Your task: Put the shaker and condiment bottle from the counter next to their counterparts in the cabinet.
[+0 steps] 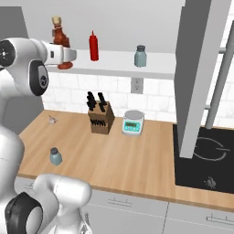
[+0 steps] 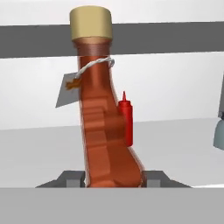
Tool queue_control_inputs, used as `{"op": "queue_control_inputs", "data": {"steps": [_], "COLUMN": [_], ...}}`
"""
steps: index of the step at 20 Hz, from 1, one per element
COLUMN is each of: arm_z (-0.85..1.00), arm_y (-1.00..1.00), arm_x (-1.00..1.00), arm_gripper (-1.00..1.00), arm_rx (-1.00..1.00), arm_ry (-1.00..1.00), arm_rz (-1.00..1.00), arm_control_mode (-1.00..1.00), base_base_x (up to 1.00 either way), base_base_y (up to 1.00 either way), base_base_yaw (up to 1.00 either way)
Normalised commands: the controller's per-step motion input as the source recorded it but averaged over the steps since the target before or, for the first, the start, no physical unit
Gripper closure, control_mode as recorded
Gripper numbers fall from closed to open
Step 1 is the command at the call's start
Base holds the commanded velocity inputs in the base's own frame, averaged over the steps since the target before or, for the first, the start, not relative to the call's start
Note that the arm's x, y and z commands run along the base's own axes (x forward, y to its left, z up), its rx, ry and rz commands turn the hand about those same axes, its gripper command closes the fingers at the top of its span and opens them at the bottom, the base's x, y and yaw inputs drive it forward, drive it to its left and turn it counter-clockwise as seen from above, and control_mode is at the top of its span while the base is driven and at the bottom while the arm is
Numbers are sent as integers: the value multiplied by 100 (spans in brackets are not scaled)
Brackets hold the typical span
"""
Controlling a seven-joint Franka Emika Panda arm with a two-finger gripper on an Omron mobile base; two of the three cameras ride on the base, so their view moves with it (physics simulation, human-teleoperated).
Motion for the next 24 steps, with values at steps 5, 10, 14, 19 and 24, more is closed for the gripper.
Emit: {"op": "queue_control_inputs", "data": {"steps": [5,10,14,19,24], "arm_z": [-25,-13,-4,-4,-13], "arm_y": [0,0,0,0,0], "arm_x": [48,44,42,37,44], "arm_gripper": [100,100,100,100,100], "arm_rx": [-3,0,0,-1,-2], "arm_ry": [-3,0,0,0,0], "arm_rz": [0,0,0,0,0], "arm_control_mode": [-100,-100,-100,-100,-100], "base_base_x": [0,0,0,0,0], "base_base_y": [0,0,0,0,0], "base_base_yaw": [0,0,0,0,0]}}
